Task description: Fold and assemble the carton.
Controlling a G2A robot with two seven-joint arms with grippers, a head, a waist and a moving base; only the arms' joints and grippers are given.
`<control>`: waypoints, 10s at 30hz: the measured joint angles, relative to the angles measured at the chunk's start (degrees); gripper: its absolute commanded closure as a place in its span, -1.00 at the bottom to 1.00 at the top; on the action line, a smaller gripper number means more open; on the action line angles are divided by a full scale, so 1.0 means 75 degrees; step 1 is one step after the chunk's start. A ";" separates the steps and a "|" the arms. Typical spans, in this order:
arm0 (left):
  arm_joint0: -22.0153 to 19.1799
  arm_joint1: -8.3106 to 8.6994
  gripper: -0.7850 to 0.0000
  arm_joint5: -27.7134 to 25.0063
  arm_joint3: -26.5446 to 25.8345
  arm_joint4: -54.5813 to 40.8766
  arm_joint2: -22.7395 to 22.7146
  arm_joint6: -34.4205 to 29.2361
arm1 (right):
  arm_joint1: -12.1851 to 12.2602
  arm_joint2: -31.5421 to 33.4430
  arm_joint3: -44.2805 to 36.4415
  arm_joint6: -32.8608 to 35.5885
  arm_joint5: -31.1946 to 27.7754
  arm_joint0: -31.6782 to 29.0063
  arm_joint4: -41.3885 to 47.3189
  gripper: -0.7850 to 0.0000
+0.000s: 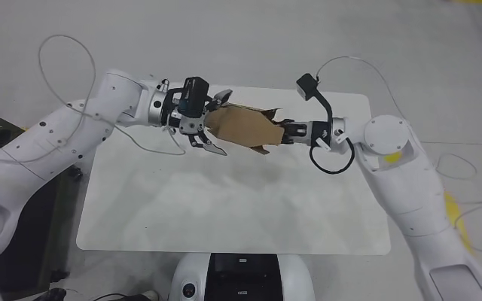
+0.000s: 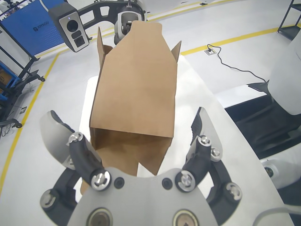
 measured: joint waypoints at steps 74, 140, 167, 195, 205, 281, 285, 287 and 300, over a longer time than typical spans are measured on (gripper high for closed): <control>-0.0059 -0.0799 0.29 0.0000 -0.0651 -0.0939 0.0000 -0.4631 | 0.0053 -0.0980 -0.0713 0.0305 0.2091 0.0422 -0.1967 0.53; 0.0320 -0.0148 0.43 0.0000 0.0165 -0.0535 0.0000 -0.0003 | 0.0015 -0.0228 -0.0350 -0.0379 0.0878 -0.0179 0.0572 -0.33; 0.0307 -0.0148 -1.00 0.0000 0.0036 -0.0603 0.0000 -0.0522 | -0.0012 -0.0382 -0.0102 -0.0542 0.1195 0.0144 0.0114 0.18; 0.0730 -0.0081 -1.00 0.0000 0.0449 -0.1826 0.0000 -0.2528 | 0.0133 -0.0076 -0.0062 -0.0297 0.1228 -0.0112 -0.0358 0.04; 0.0534 -0.0619 -1.00 0.0000 0.0297 -0.1805 0.0000 -0.4126 | 0.0347 0.0771 0.0178 -0.0292 0.0865 -0.0784 -0.0280 -0.84; 0.0958 -0.5258 -1.00 0.1146 0.3841 -0.3638 0.0000 -1.0775 | 0.1056 0.3765 -0.0407 -0.1147 0.0065 -0.3670 -0.0451 -1.00; 0.0999 -0.5403 -1.00 0.1259 0.3959 -0.3349 0.0000 -1.0860 | 0.1064 0.3743 -0.0460 -0.1188 0.0087 -0.3698 -0.0478 -1.00; 0.1011 -0.5473 -1.00 0.1238 0.4015 -0.3343 -0.0012 -1.0859 | 0.1069 0.3725 -0.0474 -0.1200 0.0091 -0.3707 -0.0504 -1.00; 0.0953 -0.5553 -1.00 0.1243 0.3826 -0.3159 -0.0284 -1.0805 | 0.1099 0.3680 -0.0528 -0.1210 0.0142 -0.3731 -0.0527 -1.00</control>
